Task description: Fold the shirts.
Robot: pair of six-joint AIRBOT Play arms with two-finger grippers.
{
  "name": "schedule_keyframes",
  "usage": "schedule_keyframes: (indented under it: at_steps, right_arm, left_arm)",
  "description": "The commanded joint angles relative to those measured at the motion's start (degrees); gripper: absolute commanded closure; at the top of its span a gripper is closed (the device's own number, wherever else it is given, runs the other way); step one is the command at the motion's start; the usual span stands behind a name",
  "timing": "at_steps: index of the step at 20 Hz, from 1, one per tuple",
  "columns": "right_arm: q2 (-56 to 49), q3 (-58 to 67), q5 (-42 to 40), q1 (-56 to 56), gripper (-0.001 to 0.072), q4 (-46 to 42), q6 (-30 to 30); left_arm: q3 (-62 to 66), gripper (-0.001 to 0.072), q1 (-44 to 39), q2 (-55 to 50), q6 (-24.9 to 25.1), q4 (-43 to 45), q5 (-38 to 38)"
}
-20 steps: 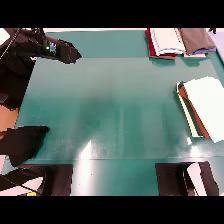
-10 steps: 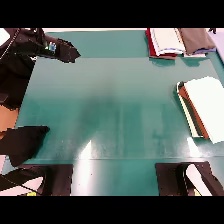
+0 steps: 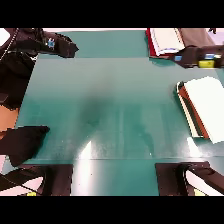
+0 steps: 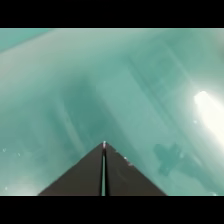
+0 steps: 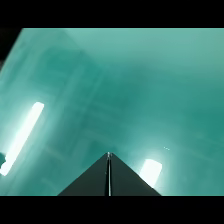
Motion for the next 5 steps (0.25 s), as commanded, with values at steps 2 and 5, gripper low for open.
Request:
schedule_keyframes:
  at_steps: [2,5]
  right_arm:
    - [-1.64,0.13,-2.97,4.57,0.0696,0.20,-0.26]
    - [-1.64,0.13,-2.86,4.59,0.0696,0.22,-0.24]
  left_arm:
    - [0.07,0.0681,0.02,0.04,-0.07,0.02,3.63]
    - [0.07,0.0681,0.02,0.04,-0.07,0.00,4.87]
